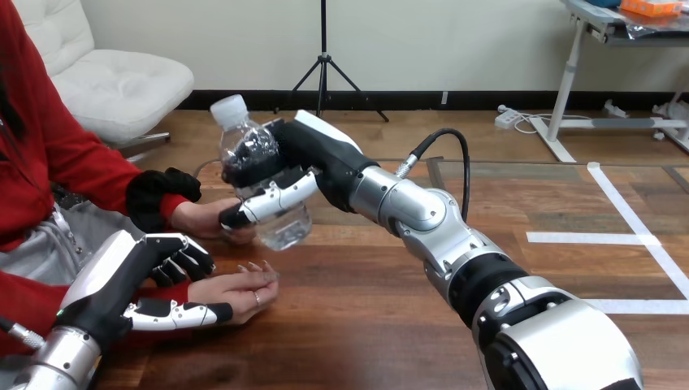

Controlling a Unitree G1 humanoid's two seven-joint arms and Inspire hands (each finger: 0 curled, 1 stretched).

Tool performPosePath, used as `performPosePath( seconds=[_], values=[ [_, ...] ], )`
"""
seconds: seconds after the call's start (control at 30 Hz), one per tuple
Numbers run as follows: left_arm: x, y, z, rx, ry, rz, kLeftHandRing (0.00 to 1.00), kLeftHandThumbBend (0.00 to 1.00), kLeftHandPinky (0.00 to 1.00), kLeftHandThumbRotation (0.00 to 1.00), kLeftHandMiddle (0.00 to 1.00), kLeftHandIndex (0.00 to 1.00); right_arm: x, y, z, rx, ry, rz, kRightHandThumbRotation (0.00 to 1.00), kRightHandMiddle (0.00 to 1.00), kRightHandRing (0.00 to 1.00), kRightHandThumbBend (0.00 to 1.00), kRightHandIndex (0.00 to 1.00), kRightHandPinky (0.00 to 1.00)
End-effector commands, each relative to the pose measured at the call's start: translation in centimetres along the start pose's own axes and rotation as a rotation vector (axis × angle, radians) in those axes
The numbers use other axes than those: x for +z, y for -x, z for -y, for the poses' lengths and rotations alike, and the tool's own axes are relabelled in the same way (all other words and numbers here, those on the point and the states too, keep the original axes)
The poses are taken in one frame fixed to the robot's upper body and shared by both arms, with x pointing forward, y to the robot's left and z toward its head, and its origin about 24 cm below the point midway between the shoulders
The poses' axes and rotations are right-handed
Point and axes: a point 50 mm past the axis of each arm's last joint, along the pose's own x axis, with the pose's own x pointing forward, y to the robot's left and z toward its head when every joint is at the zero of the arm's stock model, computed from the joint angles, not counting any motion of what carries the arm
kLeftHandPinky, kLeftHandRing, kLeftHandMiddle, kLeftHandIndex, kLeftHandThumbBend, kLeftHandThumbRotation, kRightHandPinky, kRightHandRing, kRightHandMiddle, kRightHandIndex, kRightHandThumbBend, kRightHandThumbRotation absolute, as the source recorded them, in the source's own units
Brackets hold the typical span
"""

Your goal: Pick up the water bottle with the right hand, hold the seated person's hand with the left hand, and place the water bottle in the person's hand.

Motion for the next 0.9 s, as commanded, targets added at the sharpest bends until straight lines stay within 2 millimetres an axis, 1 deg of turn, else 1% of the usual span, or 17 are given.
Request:
performPosePath(
  seconds=[0.0, 0.67, 0.87],
  values=[
    [1.6, -0.9, -0.3, 0.009, 0.012, 0.112, 0.47, 0.95, 0.41, 0.32, 0.52, 0.52, 1.9, -0.3, 1.9, -0.065, 0.058, 0.026, 0.0, 0.42, 0.35, 0.91, 0.46, 0.28],
    [1.8, 0.5, -0.5, 0.037, 0.041, 0.18, 0.46, 0.95, 0.41, 0.29, 0.52, 0.53, -0.3, 0.4, 2.0, -0.104, 0.041, -0.07, 0.0, 0.41, 0.33, 0.91, 0.46, 0.28],
    [1.8, 0.8, -0.7, 0.037, 0.041, 0.185, 0.46, 0.94, 0.41, 0.31, 0.53, 0.53, -0.9, 0.6, 1.9, -0.112, 0.048, -0.09, 0.0, 0.41, 0.33, 0.91, 0.46, 0.27]
  ],
)
